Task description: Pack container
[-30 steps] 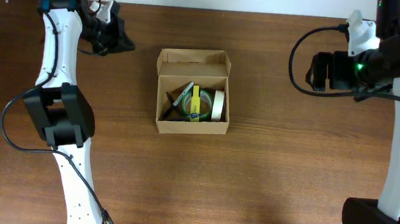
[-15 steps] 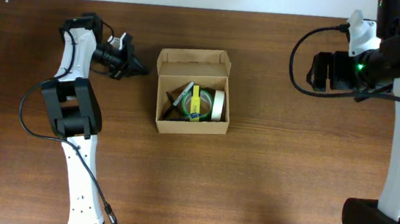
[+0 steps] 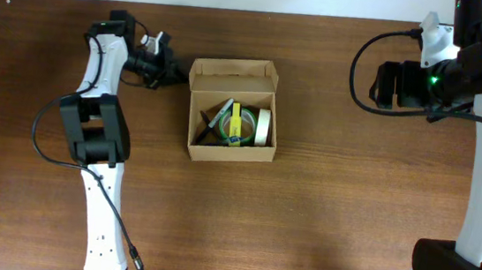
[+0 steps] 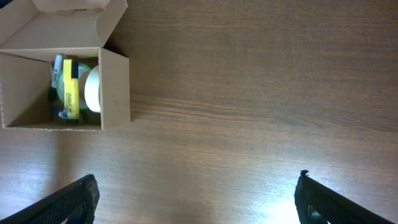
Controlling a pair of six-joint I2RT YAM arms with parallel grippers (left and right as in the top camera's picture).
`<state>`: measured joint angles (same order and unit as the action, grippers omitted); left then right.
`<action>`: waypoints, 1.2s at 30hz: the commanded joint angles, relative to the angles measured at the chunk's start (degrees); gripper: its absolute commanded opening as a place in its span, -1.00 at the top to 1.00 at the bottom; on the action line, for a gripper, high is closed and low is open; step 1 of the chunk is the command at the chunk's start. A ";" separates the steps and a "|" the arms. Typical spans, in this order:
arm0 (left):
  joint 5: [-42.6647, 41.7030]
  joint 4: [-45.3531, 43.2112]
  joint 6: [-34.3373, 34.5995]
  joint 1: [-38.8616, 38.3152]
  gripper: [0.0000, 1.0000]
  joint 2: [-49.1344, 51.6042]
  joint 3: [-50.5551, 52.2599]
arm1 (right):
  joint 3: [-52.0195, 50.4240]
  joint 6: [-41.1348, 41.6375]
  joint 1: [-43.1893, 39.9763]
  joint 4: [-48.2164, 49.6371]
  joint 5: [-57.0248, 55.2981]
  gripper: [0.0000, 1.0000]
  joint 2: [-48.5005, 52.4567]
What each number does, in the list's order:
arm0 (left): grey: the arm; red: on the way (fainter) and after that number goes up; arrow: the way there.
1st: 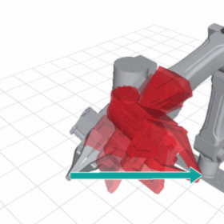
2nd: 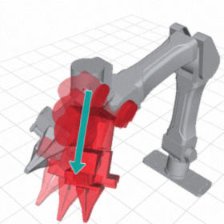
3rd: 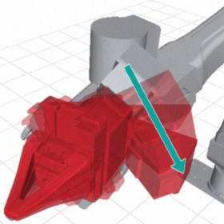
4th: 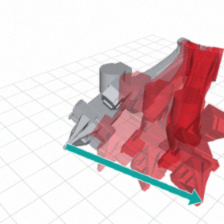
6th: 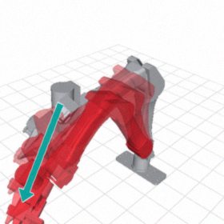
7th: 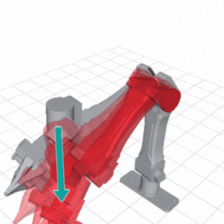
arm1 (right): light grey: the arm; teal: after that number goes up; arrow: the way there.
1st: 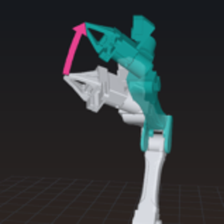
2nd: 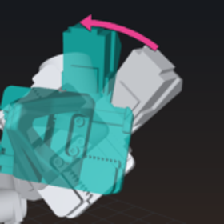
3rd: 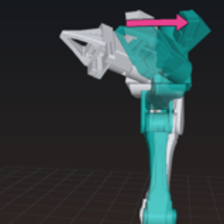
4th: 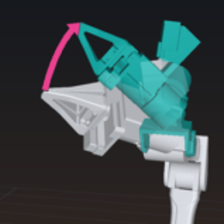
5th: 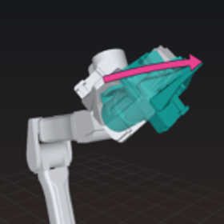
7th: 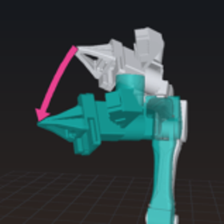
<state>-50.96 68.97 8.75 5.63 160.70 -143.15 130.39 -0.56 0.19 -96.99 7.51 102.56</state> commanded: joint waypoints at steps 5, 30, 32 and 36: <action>-2.45 -1.95 2.58 -3.28 0.96 3.89 -0.13 | 0.35 1.33 0.22 -0.35 -0.50 -0.98 -1.70; -39.28 -7.50 3.85 -4.83 0.45 4.31 -0.15 | 0.33 1.49 0.22 -0.35 -0.72 -0.98 -1.70; -39.23 -6.82 4.09 -4.83 0.35 4.28 -0.15 | 0.33 1.49 0.22 -0.35 -0.72 -0.98 -1.70; -39.21 -5.66 4.09 -4.85 0.13 4.28 -0.15 | 0.33 1.53 0.22 -0.35 -0.63 -0.98 -1.70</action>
<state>-85.95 62.54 13.04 1.08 163.63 -143.15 130.39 0.27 0.19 -96.99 7.49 102.43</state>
